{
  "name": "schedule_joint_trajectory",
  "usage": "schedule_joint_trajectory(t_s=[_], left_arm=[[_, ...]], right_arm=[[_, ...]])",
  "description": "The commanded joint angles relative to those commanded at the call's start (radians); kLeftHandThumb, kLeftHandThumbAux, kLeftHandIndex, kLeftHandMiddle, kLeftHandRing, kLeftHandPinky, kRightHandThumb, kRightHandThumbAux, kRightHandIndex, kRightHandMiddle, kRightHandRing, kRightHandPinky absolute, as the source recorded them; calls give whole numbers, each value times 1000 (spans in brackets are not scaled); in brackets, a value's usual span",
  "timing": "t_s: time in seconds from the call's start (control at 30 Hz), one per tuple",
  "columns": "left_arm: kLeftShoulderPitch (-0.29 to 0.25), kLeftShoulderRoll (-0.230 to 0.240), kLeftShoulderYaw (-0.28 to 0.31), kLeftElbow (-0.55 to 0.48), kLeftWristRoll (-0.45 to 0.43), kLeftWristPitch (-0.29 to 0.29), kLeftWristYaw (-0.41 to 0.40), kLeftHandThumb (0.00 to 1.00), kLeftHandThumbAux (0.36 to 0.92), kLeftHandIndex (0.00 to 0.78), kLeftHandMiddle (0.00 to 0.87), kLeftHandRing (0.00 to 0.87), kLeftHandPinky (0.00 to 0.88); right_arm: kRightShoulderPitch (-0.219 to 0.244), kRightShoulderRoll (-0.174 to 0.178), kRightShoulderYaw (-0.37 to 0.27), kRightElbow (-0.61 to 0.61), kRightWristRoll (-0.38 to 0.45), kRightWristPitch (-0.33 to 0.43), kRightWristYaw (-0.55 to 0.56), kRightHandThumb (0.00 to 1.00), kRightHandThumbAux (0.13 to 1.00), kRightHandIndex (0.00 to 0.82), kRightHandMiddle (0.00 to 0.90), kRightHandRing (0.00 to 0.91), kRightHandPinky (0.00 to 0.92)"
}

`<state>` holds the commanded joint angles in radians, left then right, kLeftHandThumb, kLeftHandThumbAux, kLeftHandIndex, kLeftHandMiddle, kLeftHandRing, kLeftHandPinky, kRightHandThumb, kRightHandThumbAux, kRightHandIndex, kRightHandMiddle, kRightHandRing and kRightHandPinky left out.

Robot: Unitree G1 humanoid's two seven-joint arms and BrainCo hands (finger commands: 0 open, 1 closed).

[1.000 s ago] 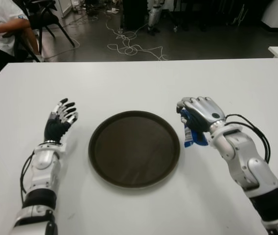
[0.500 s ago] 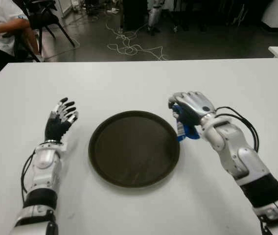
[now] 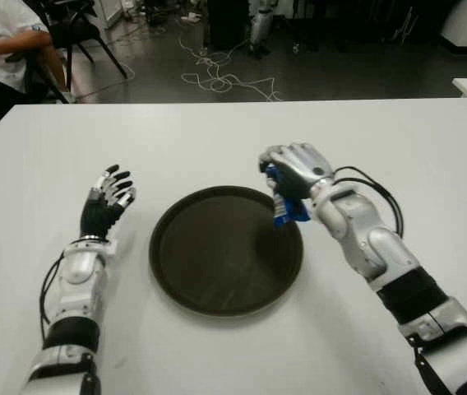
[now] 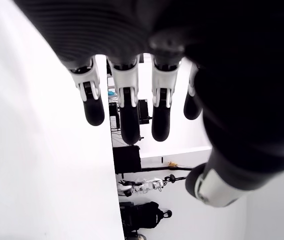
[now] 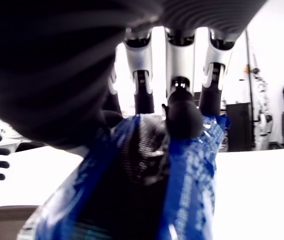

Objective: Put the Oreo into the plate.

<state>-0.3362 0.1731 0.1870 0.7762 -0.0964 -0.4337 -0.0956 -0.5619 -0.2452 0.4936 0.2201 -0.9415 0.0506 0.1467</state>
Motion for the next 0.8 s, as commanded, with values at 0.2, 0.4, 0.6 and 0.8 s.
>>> schedule_joint_trajectory(t_s=[0.2,0.4,0.6,0.8], left_arm=[[2,-11,-2,-17,5,9,17,129,760,130,210,189,155],[10,-18,-7,-36,20,12,43,127,759,137,216,192,163],[11,-18,-13,-36,28,18,59,124,738,146,228,201,163],[10,-20,-11,-36,23,23,53,120,712,138,217,194,152]], right_arm=[[-23,26,36,24,9,-5,24,689,734,425,624,643,633],[-26,43,59,21,10,-6,36,689,735,425,615,639,635],[-35,80,91,25,10,2,61,690,734,425,603,637,658],[-31,102,111,53,22,-19,49,693,733,424,571,582,633]])
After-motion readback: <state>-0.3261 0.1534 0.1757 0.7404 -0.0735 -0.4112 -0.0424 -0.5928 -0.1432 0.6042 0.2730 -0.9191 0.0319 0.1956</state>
